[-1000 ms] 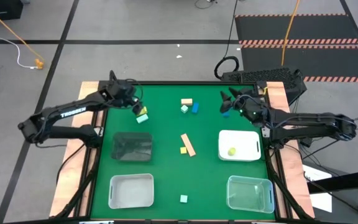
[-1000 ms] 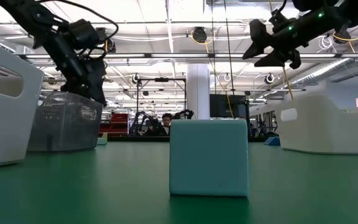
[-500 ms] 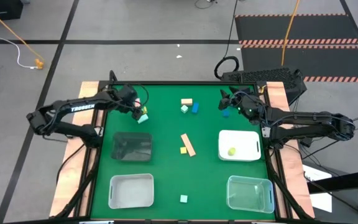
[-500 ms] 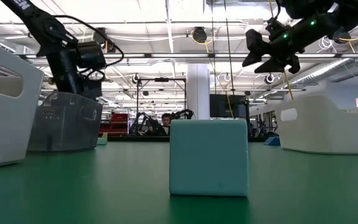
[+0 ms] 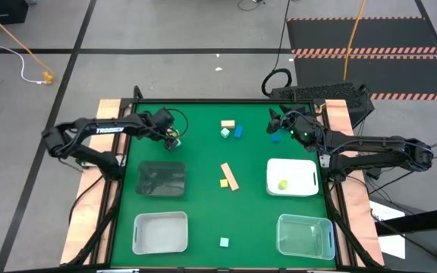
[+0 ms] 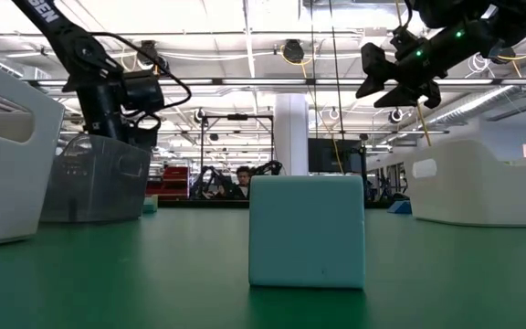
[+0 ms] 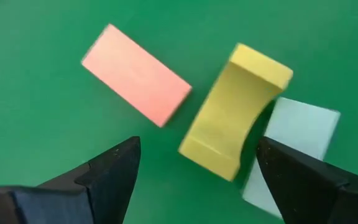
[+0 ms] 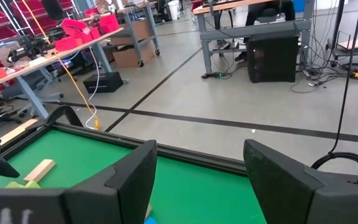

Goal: Sort & place blocks by color
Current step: Put the top green block into the white bin, then put the top left brown block into the transparent bin

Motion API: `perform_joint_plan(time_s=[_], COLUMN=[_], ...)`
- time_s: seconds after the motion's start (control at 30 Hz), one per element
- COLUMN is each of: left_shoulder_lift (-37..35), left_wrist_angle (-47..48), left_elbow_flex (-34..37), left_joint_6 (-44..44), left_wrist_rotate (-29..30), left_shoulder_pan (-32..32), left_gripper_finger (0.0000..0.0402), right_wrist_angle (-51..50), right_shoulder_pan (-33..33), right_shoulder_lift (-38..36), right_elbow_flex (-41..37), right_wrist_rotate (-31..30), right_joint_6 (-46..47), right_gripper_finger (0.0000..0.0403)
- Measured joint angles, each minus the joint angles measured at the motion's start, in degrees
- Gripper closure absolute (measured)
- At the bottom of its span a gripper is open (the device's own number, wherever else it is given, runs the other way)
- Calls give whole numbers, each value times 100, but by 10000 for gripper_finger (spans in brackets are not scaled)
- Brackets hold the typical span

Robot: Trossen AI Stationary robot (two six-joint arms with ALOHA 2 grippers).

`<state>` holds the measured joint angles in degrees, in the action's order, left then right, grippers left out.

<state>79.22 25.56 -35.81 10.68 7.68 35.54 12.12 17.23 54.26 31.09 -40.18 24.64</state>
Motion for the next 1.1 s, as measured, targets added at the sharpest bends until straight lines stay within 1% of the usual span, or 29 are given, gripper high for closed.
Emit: perform_joint_plan(time_s=[0.1, 0.2, 0.4, 0.53, 0.67, 0.77, 0.8, 0.87, 1.1], left_shoulder_lift=[150, 292, 500, 509, 403, 239, 197, 103, -121], left_wrist_angle=[-80, -224, -271, -265, -233, -128, -130, -178, -167], left_elbow_flex=[2, -3, -20, -17, -4, 23, 26, 20, 20], left_joint_6=[49, 140, -18, 10, 263, 410, 449, 474, 940], left_wrist_rotate=[24, 32, -293, -408, -565, -686, -699, -704, -652], left_shoulder_pan=[-6, -3, -19, -41, -41, -54, -61, -57, -79], left_gripper_finger=[114, 154, 239, 290, 344, 388, 394, 393, 357], right_wrist_angle=[3, 4, 5, 6, 13, 94, 131, 147, 136], right_shoulder_pan=[0, -2, -2, -2, -2, -2, 0, 0, 2], right_shoulder_lift=[0, 0, 0, 0, 0, 0, 0, 0, 0], right_elbow_flex=[0, 0, 0, 0, 0, 0, 0, 0, 0], right_wrist_rotate=[0, 0, 0, 0, 6, 314, 406, 472, 473], right_joint_6=[4, 13, 13, 14, 15, 15, 15, 8, 2], right_gripper_finger=[172, 172, 172, 172, 172, 172, 172, 172, 172])
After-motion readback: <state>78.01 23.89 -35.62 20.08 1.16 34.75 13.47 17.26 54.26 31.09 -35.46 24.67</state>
